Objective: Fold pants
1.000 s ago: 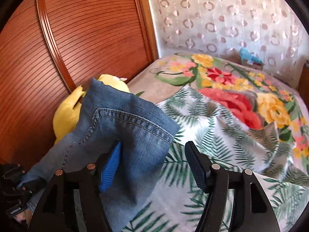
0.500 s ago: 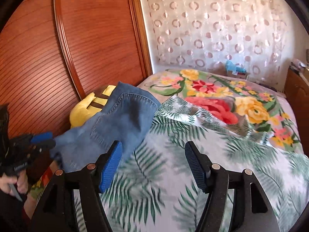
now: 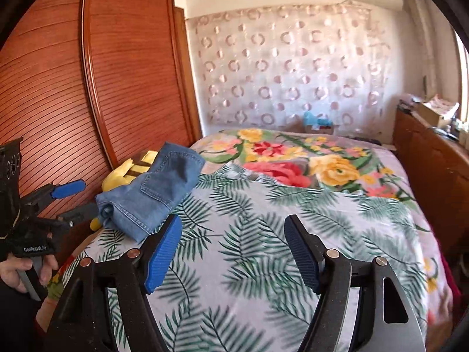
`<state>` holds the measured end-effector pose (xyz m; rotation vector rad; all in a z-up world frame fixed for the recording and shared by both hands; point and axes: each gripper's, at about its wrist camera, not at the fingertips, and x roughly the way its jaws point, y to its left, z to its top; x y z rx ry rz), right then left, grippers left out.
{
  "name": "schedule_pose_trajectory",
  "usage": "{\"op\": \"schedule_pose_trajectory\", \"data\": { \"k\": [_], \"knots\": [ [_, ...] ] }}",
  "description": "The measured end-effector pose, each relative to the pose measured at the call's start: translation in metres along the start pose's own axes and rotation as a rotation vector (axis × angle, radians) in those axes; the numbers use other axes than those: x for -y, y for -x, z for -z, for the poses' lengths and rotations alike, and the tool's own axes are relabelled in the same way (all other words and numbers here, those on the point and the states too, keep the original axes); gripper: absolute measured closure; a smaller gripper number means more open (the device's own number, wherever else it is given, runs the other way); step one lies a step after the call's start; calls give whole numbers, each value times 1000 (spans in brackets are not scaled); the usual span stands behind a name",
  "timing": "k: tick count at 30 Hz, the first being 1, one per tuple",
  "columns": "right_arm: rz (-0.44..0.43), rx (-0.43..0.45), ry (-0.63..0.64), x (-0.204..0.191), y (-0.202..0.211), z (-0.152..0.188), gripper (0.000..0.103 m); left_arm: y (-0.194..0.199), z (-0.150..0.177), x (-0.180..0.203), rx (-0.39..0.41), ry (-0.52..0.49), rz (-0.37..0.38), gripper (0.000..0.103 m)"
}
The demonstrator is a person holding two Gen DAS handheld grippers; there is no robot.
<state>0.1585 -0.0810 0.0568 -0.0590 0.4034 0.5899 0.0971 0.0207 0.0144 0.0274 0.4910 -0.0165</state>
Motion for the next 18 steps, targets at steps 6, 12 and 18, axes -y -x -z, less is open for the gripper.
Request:
{"op": "schedule_pose_trajectory", "data": {
  "k": [6,12,18],
  "knots": [
    [88,54,-23,-5,51,21,22,20,-2,27,42,0,14,0],
    [159,108,-55,-8,97,33,22,42,-4,46,65,34,0,0],
    [177,124,-66,-18,111,40,22,47,-7,52,59,45,-20,0]
  ]
}}
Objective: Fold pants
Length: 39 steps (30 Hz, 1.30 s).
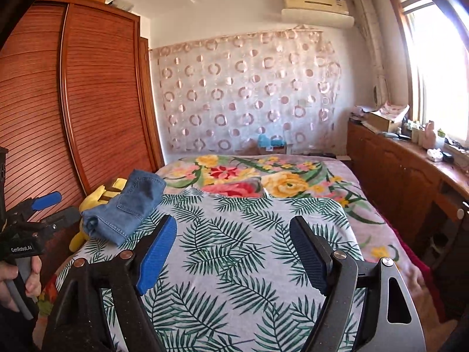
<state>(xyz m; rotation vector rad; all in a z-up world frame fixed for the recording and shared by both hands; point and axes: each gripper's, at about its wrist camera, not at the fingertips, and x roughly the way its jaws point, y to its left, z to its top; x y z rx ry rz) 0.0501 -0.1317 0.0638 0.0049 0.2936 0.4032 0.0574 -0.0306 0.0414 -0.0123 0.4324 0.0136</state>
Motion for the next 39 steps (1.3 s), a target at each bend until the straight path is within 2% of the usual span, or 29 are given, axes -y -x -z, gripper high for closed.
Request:
{"op": "schedule_pose_trajectory", "data": {
  "k": [8,39],
  "knots": [
    [11,3,5,-9,0,1,22,4,2,2,11,-4,3,0],
    [19,9,7,2,6,-9,22,7,2,7,12,3,-3,0]
  ]
}}
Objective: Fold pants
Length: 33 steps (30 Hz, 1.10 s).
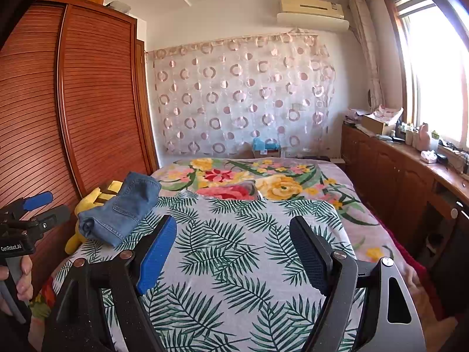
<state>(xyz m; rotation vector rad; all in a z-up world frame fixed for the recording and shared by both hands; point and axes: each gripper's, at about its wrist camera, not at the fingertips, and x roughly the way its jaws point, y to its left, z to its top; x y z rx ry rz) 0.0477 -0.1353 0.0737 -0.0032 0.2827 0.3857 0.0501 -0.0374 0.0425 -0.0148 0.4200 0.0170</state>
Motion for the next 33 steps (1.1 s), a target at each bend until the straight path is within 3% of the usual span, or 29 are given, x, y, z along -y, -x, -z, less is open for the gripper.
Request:
{"op": "schedule_pose_trajectory", "data": {
  "k": [33],
  "knots": [
    [2,-2,-5,0,-1,0,22,2,1,1,2,0,-3,0]
  ]
}}
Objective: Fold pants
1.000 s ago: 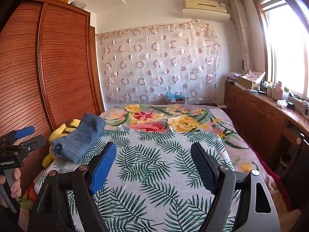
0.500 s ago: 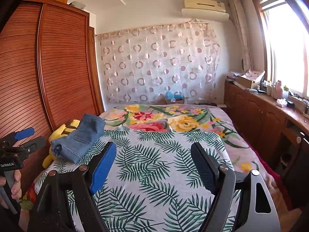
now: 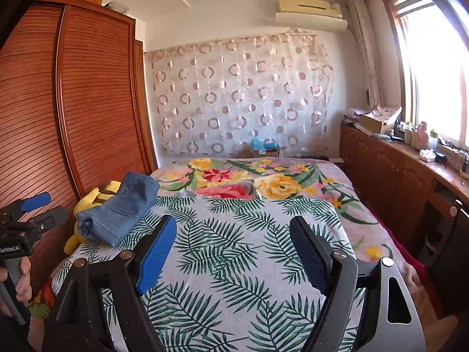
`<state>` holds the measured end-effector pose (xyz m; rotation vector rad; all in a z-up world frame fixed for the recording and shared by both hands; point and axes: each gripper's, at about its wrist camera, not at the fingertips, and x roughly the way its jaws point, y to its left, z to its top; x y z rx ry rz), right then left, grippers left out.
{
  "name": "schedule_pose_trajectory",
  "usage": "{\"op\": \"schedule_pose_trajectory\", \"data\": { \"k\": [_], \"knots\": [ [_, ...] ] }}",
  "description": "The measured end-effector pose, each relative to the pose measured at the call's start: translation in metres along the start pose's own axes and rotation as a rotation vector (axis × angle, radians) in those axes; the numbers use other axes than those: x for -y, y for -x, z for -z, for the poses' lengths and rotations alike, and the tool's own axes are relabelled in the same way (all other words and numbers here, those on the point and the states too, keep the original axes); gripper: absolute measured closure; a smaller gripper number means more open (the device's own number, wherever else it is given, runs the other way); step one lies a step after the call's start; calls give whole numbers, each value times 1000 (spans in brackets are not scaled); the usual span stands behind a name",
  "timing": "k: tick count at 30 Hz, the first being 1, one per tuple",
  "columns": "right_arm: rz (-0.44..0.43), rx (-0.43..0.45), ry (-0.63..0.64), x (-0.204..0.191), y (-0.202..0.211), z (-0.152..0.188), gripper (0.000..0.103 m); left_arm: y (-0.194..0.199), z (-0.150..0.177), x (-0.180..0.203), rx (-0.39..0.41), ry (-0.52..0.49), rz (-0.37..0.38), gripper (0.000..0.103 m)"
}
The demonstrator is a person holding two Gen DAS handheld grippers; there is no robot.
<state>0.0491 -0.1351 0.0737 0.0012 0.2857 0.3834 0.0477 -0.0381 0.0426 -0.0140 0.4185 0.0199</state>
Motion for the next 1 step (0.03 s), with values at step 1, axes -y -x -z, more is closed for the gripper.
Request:
{"op": "schedule_pose_trajectory", "data": {
  "k": [1],
  "knots": [
    [0,0,-1,0,0,0,22,0,0,0,0,0,0,0]
  ]
}}
